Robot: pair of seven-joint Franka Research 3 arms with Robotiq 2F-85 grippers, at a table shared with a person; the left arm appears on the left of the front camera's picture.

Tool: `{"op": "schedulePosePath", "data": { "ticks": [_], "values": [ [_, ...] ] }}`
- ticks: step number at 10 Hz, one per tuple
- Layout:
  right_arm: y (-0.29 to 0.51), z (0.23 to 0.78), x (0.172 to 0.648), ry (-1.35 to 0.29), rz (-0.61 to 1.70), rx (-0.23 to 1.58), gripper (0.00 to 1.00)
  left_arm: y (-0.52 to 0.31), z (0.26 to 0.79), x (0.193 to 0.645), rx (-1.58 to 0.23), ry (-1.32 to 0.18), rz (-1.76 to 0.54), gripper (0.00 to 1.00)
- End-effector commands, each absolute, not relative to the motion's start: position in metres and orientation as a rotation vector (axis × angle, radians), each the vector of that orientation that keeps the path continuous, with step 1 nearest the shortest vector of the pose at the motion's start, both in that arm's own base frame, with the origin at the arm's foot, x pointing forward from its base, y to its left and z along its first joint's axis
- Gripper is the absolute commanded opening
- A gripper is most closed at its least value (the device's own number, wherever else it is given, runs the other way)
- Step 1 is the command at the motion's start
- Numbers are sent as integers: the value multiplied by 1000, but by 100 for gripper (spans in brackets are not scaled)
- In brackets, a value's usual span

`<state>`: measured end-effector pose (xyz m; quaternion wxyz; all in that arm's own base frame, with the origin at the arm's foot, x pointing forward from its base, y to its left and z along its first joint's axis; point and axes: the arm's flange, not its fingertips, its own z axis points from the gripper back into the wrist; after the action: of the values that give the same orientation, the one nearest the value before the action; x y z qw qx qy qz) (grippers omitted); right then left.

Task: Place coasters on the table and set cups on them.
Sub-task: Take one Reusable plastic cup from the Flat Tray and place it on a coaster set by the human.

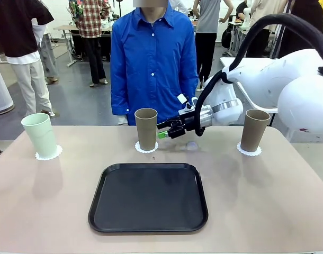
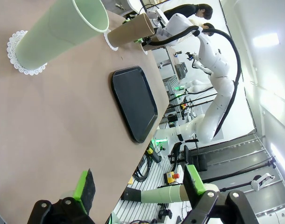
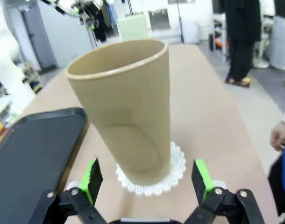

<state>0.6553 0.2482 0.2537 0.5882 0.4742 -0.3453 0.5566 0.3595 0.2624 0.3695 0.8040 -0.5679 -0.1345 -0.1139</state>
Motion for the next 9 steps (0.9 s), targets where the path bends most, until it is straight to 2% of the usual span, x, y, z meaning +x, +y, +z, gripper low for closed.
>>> {"op": "schedulePosePath", "data": {
  "ticks": [1,2,4,6,9],
  "values": [
    [233,277,633,-709,1280,979,100,264,371,359,-1214,-292,-241,100],
    [228,289,626,-653,1265,916,100,264,371,359,-1214,-292,-241,100],
    [220,347,596,-459,1137,709,100,264,371,359,-1214,-292,-241,100],
    [216,399,577,-311,887,526,100,264,371,359,-1214,-292,-241,100],
    [240,473,537,-193,757,409,100,264,371,359,-1214,-292,-241,100]
  ]
}}
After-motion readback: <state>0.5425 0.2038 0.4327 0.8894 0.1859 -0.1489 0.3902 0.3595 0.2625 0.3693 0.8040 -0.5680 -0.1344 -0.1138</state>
